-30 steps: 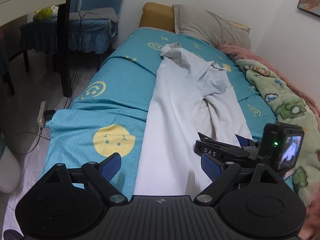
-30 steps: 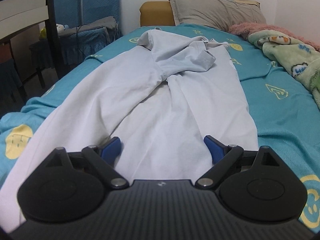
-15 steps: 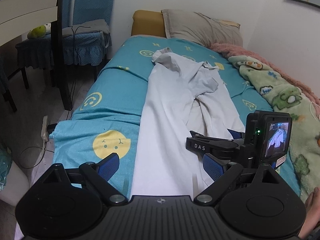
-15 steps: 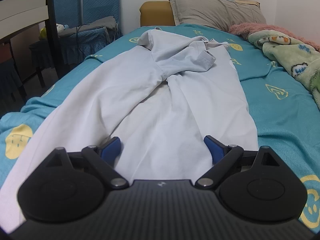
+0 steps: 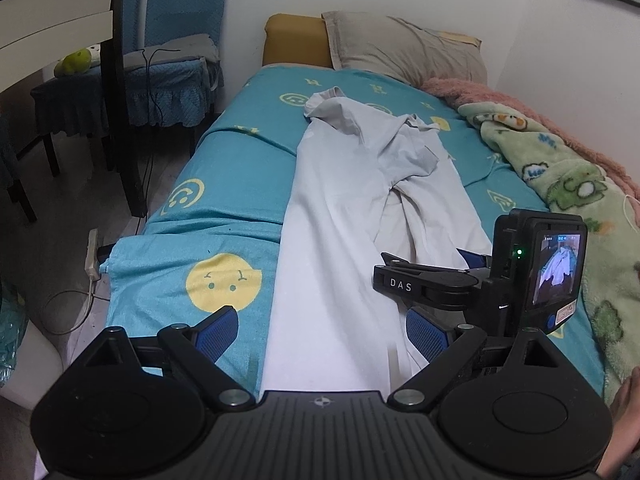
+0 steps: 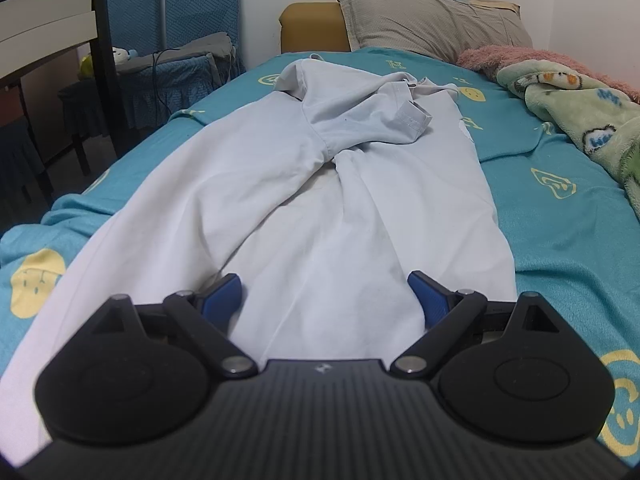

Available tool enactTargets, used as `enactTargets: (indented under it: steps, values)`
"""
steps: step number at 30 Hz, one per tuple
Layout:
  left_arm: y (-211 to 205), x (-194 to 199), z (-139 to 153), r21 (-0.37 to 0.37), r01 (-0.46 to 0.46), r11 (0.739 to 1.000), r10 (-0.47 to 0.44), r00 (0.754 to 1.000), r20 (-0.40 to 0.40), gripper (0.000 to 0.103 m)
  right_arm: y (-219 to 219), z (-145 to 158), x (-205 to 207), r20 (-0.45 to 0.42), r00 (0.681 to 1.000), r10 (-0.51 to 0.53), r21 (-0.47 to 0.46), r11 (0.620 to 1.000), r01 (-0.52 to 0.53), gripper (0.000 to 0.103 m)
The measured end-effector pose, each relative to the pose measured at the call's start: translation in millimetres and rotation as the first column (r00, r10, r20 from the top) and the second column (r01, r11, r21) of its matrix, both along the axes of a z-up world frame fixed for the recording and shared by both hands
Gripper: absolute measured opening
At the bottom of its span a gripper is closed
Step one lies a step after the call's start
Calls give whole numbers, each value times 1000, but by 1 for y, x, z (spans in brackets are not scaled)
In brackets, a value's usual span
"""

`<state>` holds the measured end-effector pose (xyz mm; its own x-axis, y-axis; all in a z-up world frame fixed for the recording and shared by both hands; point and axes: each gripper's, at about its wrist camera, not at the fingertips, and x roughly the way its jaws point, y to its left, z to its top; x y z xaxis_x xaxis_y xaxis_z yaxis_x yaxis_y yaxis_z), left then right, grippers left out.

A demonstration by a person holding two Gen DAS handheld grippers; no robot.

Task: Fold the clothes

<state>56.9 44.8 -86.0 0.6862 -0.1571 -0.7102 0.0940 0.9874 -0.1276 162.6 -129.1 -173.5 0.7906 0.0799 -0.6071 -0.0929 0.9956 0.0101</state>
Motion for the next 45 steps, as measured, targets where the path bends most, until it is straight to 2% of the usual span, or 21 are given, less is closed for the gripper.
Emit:
enactTargets:
  steps: [13, 18, 23, 28, 37, 40, 42, 43, 45]
  values:
    - [8, 5, -3, -43, -28, 999, 27, 999, -23, 93, 0, 0, 0, 1, 1000, 0, 0, 1000, 0, 91]
    - [12, 0, 0, -48, -58, 997, 58, 998, -3, 93, 0, 0, 0, 1, 1000, 0, 0, 1000, 0, 91]
    - [9, 1, 0, -53, -29, 998, 30, 999, 17, 92, 0, 0, 0, 1, 1000, 0, 1, 1000, 0, 91]
    - [8, 8, -7, -71, -19, 997, 17, 1000, -19, 89, 0, 0, 0, 2, 1000, -1, -1, 1000, 1, 91]
    - [8, 12, -10, -93, -20, 996, 17, 999, -33, 86, 0, 2, 2, -7, 1000, 8, 0, 1000, -8, 93]
    - [7, 11, -10, -103, -7, 995, 3, 999, -35, 86, -15, 12, 0, -18, 999, 40, 68, 997, -38, 91]
    - [5, 10, -10, -106, 11, 994, -15, 999, -32, 85, -34, 27, -1, 20, 1000, -12, 192, 981, 8, 91]
    - [3, 10, -10, -104, 28, 994, -31, 999, -27, 85, -45, 36, 0, 39, 998, -41, 266, 964, 29, 91]
    - [-3, 11, -11, -97, 62, 993, -65, 998, -25, 84, -69, 49, 9, 50, 995, -83, 446, 893, 52, 91]
